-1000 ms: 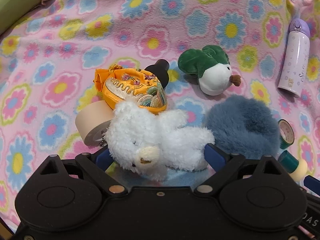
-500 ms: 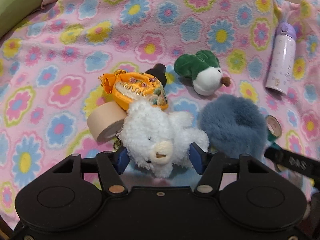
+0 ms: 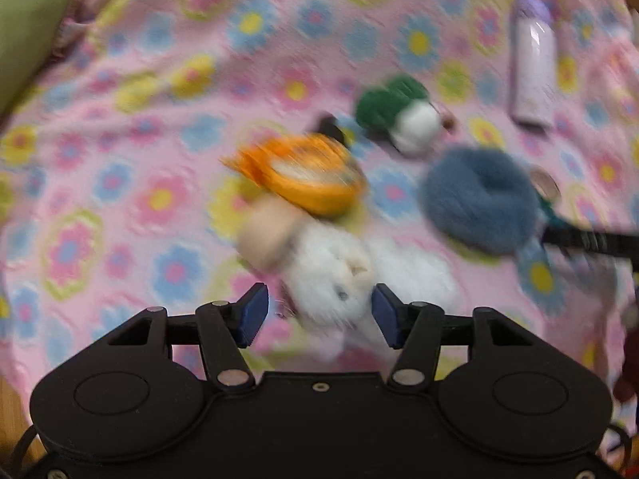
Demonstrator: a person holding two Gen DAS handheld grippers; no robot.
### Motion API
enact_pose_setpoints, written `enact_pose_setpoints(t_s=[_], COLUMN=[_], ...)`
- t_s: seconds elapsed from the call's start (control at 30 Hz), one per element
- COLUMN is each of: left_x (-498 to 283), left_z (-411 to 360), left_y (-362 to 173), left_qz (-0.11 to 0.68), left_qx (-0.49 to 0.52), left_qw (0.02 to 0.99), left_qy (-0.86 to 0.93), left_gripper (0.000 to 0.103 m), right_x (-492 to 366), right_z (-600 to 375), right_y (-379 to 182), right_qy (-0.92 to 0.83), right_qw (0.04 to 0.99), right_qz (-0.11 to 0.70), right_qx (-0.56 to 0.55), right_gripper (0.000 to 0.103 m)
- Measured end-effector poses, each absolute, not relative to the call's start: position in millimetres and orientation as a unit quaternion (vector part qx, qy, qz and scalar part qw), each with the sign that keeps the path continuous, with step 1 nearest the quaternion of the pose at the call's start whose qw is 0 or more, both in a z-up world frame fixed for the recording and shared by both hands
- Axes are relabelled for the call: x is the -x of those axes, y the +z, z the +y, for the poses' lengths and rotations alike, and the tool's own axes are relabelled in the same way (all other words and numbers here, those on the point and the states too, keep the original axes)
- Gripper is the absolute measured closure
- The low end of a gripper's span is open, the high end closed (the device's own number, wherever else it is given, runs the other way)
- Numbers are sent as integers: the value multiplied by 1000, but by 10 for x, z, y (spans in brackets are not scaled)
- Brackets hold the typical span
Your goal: Organize soft objects
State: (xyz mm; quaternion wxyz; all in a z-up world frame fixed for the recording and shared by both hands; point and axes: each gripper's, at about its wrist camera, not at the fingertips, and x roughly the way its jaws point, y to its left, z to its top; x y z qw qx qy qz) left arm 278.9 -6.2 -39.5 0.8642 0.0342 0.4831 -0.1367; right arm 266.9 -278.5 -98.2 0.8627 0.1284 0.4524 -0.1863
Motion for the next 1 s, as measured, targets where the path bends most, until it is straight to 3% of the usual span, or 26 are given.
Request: enact_pose_setpoints(t_s=[0.13,0.3,0.37,0.43,0.63,1.0], left_x=[-2839,-2688,-2641,-2591,-2555,-2663], left_z=[46,-99,-210,-305,-640,-718], left_y=[-344,-417,-434,-447,-543,-756], left_qz=[489,488,484,474,441,449], left_qx=[47,64,60,51,-19,-64], left_qw=[865,867,868,873,892,888], left_qy=[-105,-78,-91,-99,-98,-68], left_gripper=[34,31,18,13,7,4], right_x=[-2642,-2630,-2620,-2615,-2594,-2591], right_z=[-2759,-2737,-2745,-2759,-2789,-2815], right_y=[-975,-970,-970,-971,-962,-969], right_qy=[-187,-181,-180,-180,-179,-174], right_qw=[862,864,864,863,863,864], right_qz=[452,453,453,452,449,447], right_qx=[-129,-127,-129,-132,-142,-153], right_gripper=[33,30,30,30,30,28])
